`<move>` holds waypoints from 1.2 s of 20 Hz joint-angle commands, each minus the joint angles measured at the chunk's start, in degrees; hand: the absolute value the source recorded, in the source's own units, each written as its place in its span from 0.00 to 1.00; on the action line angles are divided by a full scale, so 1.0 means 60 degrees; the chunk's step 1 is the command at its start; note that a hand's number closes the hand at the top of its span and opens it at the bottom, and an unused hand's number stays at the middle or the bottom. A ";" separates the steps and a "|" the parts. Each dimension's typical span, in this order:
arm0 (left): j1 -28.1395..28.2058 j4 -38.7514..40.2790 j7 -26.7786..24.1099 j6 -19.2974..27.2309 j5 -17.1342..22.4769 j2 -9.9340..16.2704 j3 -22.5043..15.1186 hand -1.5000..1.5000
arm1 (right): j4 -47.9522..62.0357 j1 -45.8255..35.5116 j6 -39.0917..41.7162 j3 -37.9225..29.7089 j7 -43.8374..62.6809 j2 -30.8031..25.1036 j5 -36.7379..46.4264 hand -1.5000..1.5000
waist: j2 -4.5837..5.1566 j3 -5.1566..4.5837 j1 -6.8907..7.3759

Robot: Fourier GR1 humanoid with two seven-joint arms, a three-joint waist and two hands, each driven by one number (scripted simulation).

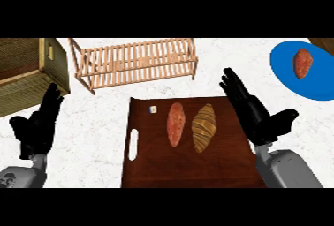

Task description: Pick the croissant from the tray and place it in the tiered shelf

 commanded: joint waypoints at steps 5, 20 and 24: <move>0.0977 0.0992 0.0894 -0.0645 0.0786 -0.0168 0.0097 0.50 | -0.0762 0.1324 -0.3144 -0.1935 -0.0295 -0.1633 0.2200 1.00 | -0.0350 -0.0102 -0.0758; 0.0736 0.0412 0.2120 -0.1093 0.1169 -0.0914 -0.0393 0.50 | -0.5010 0.7106 -0.4386 -0.0532 0.2035 -0.2468 0.4037 0.00 | -0.0240 -0.0061 -0.0130; 0.1065 0.0105 0.2138 -0.1236 0.1048 -0.0873 -0.0527 0.50 | -0.6596 0.6826 -0.3990 -0.0217 0.4340 -0.3302 0.4751 0.00 | -0.0229 -0.0068 0.0059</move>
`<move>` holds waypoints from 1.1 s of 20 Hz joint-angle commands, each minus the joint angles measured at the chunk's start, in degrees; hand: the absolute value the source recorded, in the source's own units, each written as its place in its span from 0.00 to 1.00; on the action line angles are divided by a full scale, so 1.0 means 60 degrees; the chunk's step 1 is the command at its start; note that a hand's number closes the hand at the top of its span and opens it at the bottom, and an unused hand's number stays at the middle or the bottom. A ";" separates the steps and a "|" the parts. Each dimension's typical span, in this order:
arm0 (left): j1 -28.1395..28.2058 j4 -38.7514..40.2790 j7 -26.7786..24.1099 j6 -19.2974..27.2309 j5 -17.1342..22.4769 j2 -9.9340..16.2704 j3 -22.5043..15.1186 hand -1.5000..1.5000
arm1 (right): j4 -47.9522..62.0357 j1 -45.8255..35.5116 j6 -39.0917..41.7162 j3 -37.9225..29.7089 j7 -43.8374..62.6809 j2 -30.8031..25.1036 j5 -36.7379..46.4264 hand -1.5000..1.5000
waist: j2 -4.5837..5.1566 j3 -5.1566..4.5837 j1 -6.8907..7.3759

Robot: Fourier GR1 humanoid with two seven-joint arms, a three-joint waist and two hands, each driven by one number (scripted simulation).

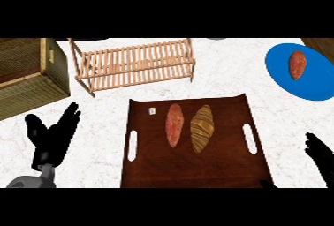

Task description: Pick the croissant from the tray and place it in the tiered shelf

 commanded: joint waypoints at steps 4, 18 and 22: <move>0.0004 0.0178 0.0570 -0.0518 0.0293 0.0143 0.0092 0.50 | -0.2268 -0.0680 0.0677 0.0960 0.4456 -0.1012 0.1869 0.00 | 0.0098 -0.0083 0.0287; -0.0372 0.0349 0.0609 -0.0292 -0.0262 -0.0209 -0.0201 0.50 | 0.0397 -0.5648 0.2861 0.1381 1.0370 0.0743 0.4305 0.00 | 0.0134 -0.0079 0.0514; -0.0382 0.0491 0.0529 -0.0399 -0.0175 -0.0210 -0.0042 0.50 | 0.1513 -0.6394 0.3622 0.1439 1.0675 0.1394 0.4073 0.00 | 0.0129 -0.0070 0.0464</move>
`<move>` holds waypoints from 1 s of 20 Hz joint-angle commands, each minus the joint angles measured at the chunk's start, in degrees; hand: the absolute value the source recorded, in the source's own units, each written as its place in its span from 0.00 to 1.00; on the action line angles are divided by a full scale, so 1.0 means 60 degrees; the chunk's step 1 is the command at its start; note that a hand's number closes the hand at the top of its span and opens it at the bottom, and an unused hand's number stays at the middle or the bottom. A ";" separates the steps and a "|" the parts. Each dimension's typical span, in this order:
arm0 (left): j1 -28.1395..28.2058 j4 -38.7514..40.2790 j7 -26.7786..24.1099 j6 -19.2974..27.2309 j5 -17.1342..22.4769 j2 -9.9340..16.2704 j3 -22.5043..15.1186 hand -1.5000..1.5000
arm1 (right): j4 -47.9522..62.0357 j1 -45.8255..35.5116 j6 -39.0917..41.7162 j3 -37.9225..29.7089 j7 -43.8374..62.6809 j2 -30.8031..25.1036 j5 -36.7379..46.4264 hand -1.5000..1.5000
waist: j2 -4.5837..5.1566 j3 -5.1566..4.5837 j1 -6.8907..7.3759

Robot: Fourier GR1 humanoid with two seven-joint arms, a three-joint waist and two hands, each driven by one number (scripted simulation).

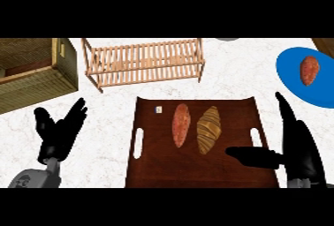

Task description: Pick the croissant from the tray and place it in the tiered shelf

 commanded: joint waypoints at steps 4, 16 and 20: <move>0.0263 0.0592 -0.0132 0.0023 -0.0166 -0.0304 -0.0108 0.50 | 0.2272 -0.1589 0.0850 0.0644 0.2047 0.1711 0.0884 0.00 | 0.0051 -0.0041 -0.0105; 0.0126 0.0337 0.0280 0.0069 -0.0148 -0.0221 0.0167 0.50 | 0.3747 -0.2158 0.1861 0.0075 0.2579 0.3860 0.2716 0.00 | -0.0014 -0.0034 -0.0342; 0.0483 0.0267 0.0105 -0.0138 -0.0072 -0.0150 0.0307 0.50 | 0.4198 -0.2355 0.1985 -0.0241 0.2491 0.4385 0.3078 0.00 | -0.0014 -0.0026 -0.0287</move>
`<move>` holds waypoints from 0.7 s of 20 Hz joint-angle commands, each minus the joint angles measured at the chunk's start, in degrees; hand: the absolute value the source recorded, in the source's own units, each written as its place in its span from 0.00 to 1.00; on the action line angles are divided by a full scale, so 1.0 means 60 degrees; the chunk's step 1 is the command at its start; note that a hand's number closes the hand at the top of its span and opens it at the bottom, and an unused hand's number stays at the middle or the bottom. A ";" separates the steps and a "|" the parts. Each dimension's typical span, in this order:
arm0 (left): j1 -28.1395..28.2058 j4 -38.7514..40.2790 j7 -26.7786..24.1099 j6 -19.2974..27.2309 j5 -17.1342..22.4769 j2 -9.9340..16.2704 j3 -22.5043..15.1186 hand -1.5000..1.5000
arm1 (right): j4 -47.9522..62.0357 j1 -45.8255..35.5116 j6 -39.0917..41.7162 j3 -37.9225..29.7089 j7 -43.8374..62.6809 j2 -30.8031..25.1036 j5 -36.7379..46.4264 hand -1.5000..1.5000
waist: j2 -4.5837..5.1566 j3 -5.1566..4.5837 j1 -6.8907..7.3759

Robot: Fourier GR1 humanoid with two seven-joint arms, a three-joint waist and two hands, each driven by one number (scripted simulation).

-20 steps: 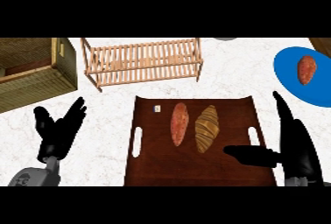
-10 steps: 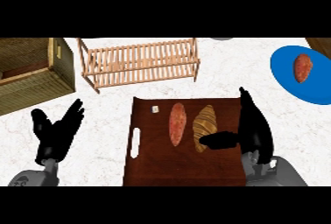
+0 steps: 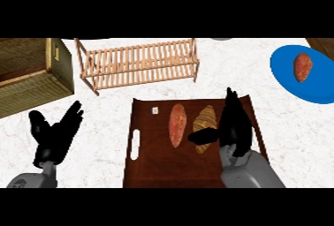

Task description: Pick the croissant from the tray and place it in the tiered shelf

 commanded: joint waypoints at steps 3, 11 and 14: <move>0.0477 0.0171 -0.0008 -0.0198 0.0031 -0.0227 -0.0109 0.50 | 0.0579 -0.0196 0.0221 -0.0066 0.2052 0.0742 0.0604 0.00 | 0.0048 -0.0073 0.0002; 0.0272 0.0334 0.0022 -0.0484 0.0017 0.0095 0.0233 0.50 | 0.1635 -0.0548 0.0517 -0.1003 0.1654 0.0761 0.0924 0.00 | 0.0077 -0.0072 0.0013; 0.0061 0.0309 0.0264 -0.0190 -0.0071 -0.0135 0.0240 0.50 | 0.2043 -0.0072 0.0040 -0.0655 0.1248 0.0763 0.1198 0.00 | 0.0077 -0.0066 -0.0003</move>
